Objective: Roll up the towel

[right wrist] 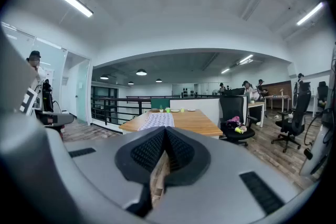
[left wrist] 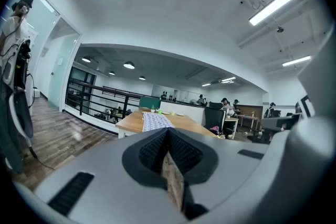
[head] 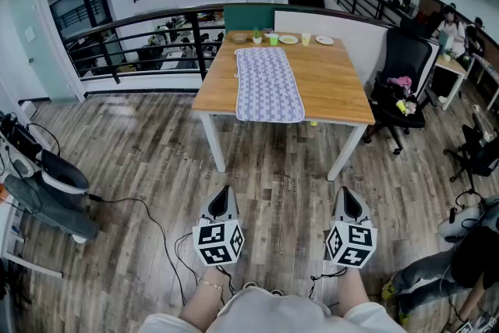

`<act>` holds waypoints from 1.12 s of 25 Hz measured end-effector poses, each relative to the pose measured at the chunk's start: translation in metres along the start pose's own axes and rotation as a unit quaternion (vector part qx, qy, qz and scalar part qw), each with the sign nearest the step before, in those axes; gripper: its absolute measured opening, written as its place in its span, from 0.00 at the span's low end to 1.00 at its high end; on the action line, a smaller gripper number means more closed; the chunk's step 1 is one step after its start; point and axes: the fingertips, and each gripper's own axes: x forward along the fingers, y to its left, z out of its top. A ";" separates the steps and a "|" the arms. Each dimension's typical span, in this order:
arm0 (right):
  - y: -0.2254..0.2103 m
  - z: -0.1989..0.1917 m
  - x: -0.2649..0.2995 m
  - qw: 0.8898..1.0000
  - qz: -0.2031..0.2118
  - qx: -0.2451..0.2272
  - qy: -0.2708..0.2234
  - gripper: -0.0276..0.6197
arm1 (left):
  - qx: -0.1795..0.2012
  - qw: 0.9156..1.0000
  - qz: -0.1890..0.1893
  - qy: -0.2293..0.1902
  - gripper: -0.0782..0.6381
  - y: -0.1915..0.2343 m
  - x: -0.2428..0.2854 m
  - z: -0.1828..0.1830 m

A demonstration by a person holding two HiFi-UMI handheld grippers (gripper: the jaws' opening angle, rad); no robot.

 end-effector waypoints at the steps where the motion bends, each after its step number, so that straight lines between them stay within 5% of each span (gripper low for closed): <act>1: 0.001 -0.001 -0.001 1.000 0.000 0.000 0.001 0.04 | -0.001 1.000 0.001 0.001 0.11 0.001 -0.001 -0.001; 21: -0.001 0.002 -0.006 0.999 0.017 0.033 -0.002 0.09 | -0.009 1.000 0.004 0.023 0.12 -0.003 0.000 0.002; 28: -0.010 0.008 -0.002 0.999 0.010 0.034 -0.008 0.20 | -0.006 1.000 -0.017 0.016 0.27 -0.015 0.009 0.010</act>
